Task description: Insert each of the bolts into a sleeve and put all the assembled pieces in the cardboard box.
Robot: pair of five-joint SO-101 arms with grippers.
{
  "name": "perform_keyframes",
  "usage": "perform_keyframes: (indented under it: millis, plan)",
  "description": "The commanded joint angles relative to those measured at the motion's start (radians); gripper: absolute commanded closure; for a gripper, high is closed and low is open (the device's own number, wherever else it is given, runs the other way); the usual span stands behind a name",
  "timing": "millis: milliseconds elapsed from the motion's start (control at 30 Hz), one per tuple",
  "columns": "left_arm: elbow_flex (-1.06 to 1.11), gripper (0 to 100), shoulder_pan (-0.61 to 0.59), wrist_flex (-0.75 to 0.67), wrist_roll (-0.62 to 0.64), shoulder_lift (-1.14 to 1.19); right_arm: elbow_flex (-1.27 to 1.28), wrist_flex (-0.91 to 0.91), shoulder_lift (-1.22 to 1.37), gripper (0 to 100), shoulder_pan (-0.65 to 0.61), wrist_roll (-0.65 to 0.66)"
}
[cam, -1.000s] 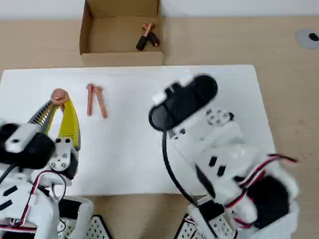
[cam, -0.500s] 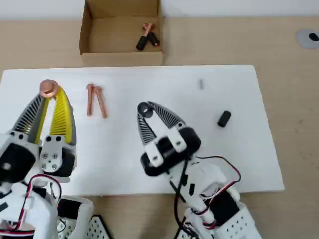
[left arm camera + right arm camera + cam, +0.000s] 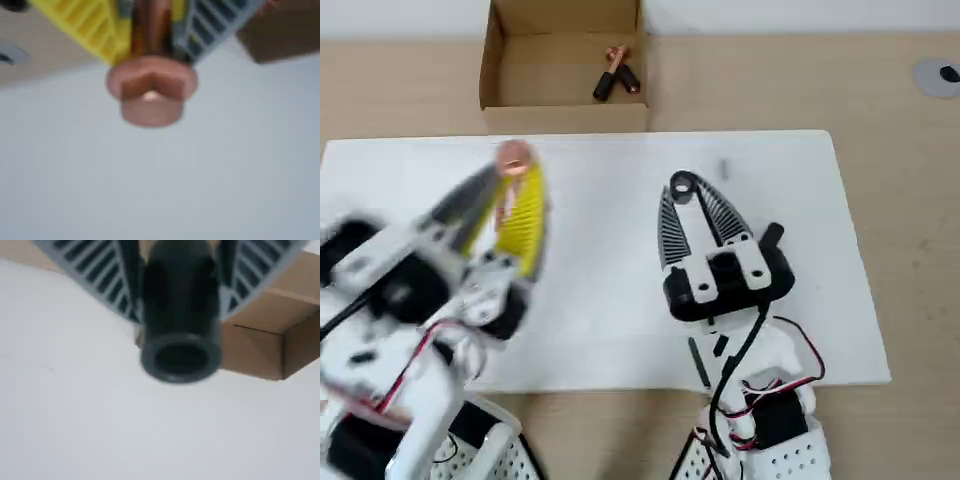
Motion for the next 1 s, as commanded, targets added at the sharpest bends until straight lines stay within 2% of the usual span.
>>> perform_keyframes:
  millis: [0, 133, 300, 400, 533, 733, 967]
  plan:
    - [-0.100, 100, 0.071, -0.083, 0.003, 0.111, -0.008, -0.028, -0.117, 98.9, 0.018, -0.011]
    - [-0.150, 100, 0.124, -0.149, 0.000, 0.237, -0.008, -0.028, -0.117, 98.9, 0.018, -0.011]
    - [-0.201, 100, 0.213, -0.152, -0.060, 0.321, 0.001, -0.028, -0.117, 98.9, 0.018, -0.014]
    - [-0.196, 100, 0.250, -0.157, -0.060, 0.334, 0.028, -0.026, -0.116, 98.9, 0.019, -0.100]
    - [-0.199, 100, 0.255, -0.160, -0.060, 0.338, 0.035, -0.026, -0.116, 98.9, 0.019, -0.201]
    - [-0.199, 100, 0.250, -0.161, -0.060, 0.340, 0.035, -0.028, -0.116, 98.9, 0.019, -0.213]
    - [-0.094, 100, 0.253, -0.350, -0.061, 0.340, 0.035, -0.028, -0.116, 98.9, 0.019, -0.210]
